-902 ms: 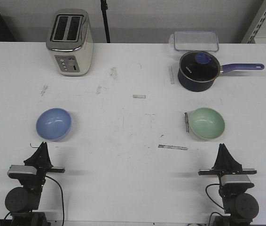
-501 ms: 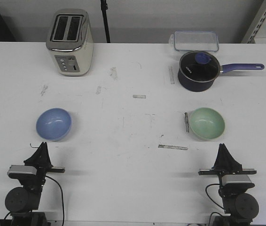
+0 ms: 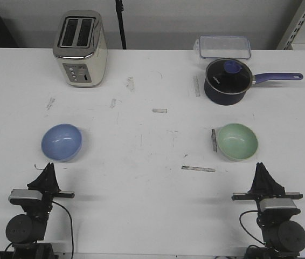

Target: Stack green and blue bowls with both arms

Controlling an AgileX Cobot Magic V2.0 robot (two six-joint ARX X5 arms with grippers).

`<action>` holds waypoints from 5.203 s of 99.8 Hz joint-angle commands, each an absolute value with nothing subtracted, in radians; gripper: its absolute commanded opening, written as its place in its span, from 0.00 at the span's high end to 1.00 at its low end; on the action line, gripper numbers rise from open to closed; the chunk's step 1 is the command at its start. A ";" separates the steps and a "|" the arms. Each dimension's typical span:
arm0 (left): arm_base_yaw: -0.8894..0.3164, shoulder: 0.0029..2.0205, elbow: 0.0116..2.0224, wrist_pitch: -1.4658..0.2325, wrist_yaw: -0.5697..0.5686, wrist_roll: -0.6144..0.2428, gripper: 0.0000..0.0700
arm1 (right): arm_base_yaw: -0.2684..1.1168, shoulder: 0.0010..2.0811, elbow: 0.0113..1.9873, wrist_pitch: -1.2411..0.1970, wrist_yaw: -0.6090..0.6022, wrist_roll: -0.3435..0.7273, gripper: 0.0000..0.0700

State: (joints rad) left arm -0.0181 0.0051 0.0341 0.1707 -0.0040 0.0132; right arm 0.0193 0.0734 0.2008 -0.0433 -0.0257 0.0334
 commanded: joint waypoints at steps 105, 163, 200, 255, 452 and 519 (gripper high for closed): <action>-0.019 0.003 0.012 0.181 -0.008 0.022 1.00 | -0.067 1.113 1.077 -0.646 -0.025 0.117 0.98; -0.019 0.003 0.012 0.181 -0.008 0.022 1.00 | -0.333 1.396 1.225 -0.794 -0.342 0.099 0.31; -0.019 0.003 0.012 0.181 -0.008 0.022 1.00 | -0.331 1.493 1.224 -0.785 -0.377 0.051 0.23; -0.019 0.003 0.012 0.181 -0.008 0.022 1.00 | -0.272 1.572 1.198 -0.752 -0.360 0.027 0.37; -0.019 0.003 0.012 0.181 -0.008 0.022 1.00 | 0.294 1.560 1.253 -0.651 -0.071 0.556 0.99; -0.019 0.003 0.012 0.181 -0.008 0.022 1.00 | 0.500 1.789 1.383 -0.647 -0.044 0.624 0.99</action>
State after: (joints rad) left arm -0.0181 0.0051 0.0341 0.1707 -0.0040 0.0132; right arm 0.4961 1.7657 1.3621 -0.6556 -0.0494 0.6102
